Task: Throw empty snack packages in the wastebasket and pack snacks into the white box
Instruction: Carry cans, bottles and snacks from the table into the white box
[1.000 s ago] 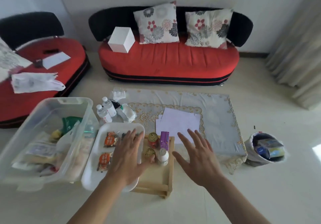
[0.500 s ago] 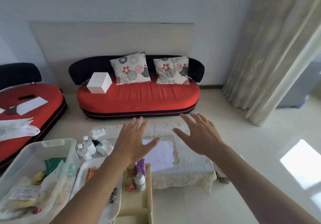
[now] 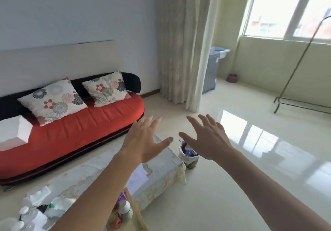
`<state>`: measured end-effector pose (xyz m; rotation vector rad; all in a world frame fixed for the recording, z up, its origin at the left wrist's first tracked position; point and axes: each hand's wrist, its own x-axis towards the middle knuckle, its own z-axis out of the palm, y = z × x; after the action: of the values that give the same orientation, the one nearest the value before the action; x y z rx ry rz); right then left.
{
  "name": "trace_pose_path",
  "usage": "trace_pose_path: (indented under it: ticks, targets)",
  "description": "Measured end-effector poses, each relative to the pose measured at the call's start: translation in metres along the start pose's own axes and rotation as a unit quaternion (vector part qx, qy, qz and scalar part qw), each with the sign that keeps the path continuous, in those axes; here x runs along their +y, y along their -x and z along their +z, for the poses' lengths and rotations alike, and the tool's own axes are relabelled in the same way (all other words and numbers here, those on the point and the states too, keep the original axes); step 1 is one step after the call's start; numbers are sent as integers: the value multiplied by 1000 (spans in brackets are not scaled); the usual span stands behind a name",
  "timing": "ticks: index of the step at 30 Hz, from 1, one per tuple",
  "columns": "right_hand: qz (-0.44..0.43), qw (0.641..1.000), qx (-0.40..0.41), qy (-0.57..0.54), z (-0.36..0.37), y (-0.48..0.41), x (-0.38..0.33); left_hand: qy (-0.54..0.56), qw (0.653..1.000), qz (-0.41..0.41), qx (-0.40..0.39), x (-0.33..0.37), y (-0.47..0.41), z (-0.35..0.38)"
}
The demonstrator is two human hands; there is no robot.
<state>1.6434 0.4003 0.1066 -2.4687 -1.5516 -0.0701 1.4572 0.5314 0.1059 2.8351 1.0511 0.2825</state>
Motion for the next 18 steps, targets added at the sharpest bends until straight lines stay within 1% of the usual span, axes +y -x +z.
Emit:
trace_pose_path:
  ticks: [8, 12, 18]
  targets:
    - [162, 986, 24, 31, -20, 100, 84, 22, 989, 138, -48, 85, -30, 28]
    - [242, 969, 32, 39, -34, 153, 131, 27, 977, 201, -61, 149, -38, 45]
    - [349, 936, 31, 23, -53, 230, 204, 37, 950, 301, -72, 261, -31, 66]
